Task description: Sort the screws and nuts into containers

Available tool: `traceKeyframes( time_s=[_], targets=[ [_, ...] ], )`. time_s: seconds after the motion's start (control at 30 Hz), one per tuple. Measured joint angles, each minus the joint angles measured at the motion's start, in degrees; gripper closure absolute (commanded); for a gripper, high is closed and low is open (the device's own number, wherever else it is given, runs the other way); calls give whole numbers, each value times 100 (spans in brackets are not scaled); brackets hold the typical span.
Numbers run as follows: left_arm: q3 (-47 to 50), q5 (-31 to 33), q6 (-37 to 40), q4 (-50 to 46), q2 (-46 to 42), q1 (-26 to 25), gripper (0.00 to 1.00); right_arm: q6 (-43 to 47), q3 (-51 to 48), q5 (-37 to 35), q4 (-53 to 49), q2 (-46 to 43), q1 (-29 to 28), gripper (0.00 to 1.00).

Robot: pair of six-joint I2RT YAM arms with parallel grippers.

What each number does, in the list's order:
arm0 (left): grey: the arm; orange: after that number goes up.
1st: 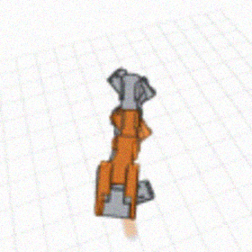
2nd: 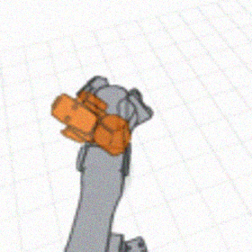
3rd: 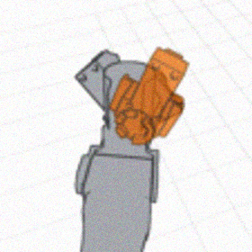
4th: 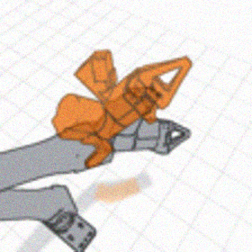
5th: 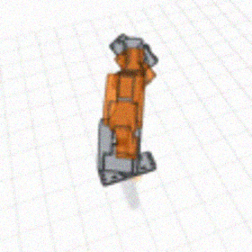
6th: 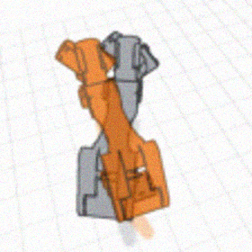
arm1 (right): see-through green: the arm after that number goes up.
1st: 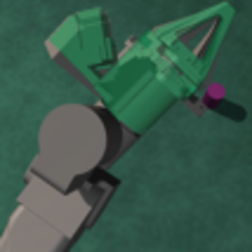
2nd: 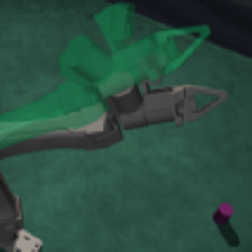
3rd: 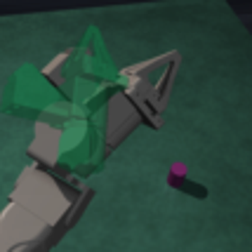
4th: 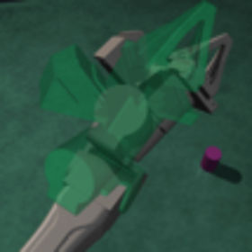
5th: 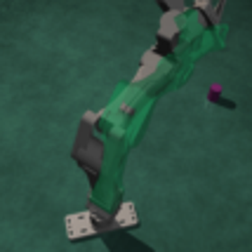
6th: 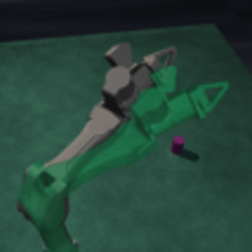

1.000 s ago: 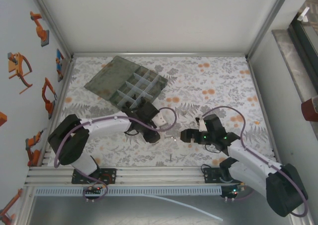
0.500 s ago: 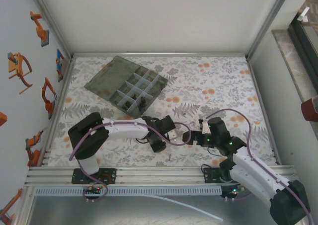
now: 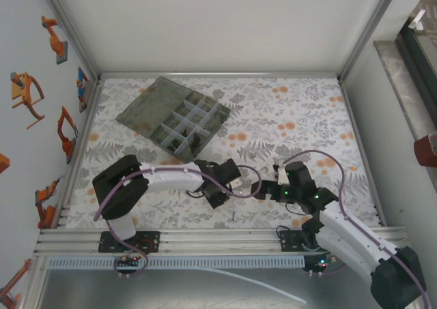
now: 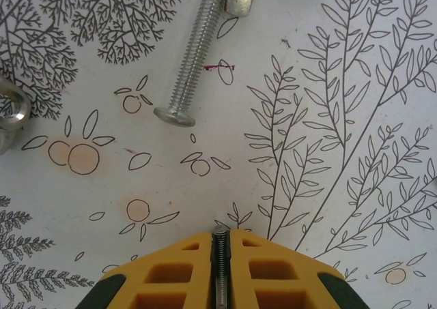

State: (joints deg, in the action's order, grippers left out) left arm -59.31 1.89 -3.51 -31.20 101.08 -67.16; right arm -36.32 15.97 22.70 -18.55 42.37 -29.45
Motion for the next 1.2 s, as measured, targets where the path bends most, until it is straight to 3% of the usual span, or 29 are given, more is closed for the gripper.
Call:
traceKeyframes(
  time_s=[0.23,0.47,0.67,0.9,1.2],
  targets=[
    [63,85,39,177,-83,151,100,173,184,-37,304,820,0,2],
    [76,76,225,592,-708,940,100,308,643,-24,990,1458,7,1],
    [-313,-350,317,1086,-942,1799,100,407,1366,197,1665,2371,103,1],
    [-1305,-494,376,1635,-267,2559,100,433,2149,619,2260,3460,280,1],
    [-2157,-439,376,2151,1027,3097,100,433,2826,732,2361,4124,341,2]
  ],
)
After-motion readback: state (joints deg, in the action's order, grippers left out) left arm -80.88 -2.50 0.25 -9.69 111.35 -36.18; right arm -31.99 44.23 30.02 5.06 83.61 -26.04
